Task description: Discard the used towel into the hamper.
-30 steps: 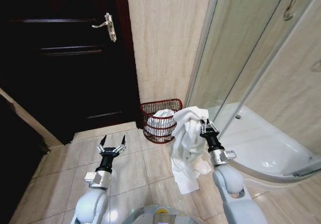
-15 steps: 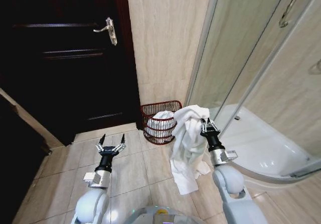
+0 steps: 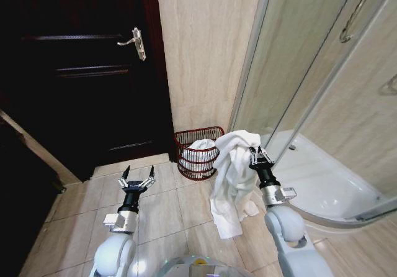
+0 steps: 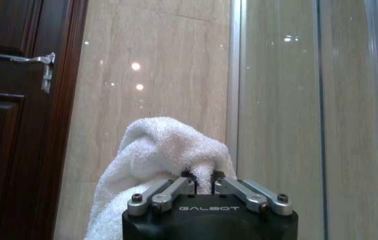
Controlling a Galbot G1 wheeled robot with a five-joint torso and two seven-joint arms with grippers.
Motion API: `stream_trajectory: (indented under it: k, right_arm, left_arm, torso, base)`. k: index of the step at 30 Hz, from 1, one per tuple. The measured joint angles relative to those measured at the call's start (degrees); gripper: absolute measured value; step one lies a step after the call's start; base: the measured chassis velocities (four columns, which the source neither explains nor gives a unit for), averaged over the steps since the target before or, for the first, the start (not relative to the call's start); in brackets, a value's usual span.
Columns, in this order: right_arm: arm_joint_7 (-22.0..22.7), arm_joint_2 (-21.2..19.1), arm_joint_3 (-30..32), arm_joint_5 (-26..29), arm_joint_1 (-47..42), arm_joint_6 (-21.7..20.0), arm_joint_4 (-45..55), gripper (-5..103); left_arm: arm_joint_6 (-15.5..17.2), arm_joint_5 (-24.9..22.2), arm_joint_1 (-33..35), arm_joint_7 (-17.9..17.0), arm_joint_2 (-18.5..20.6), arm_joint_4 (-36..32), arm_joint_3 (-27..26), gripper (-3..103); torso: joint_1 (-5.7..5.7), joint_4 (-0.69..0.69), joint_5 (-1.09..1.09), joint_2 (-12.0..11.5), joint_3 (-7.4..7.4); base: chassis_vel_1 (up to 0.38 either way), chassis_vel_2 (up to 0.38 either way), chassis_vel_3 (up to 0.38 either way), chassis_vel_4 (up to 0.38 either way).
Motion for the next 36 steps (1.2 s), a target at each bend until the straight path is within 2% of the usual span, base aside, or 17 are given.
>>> stream_trajectory:
  k: [36]
  right_arm:
    - [-0.05, -0.33, 0.61, 0.91, 0.31, -0.41, 0.21, 11]
  left_arm:
    - [0.39, 1.0, -0.07, -0.31, 0.38, -0.48, 0.7, 100]
  torso:
    - [3.15, 0.0, 0.0, 8.5, 5.36]
  base:
    - [0.0, 0.0, 0.0, 0.0]
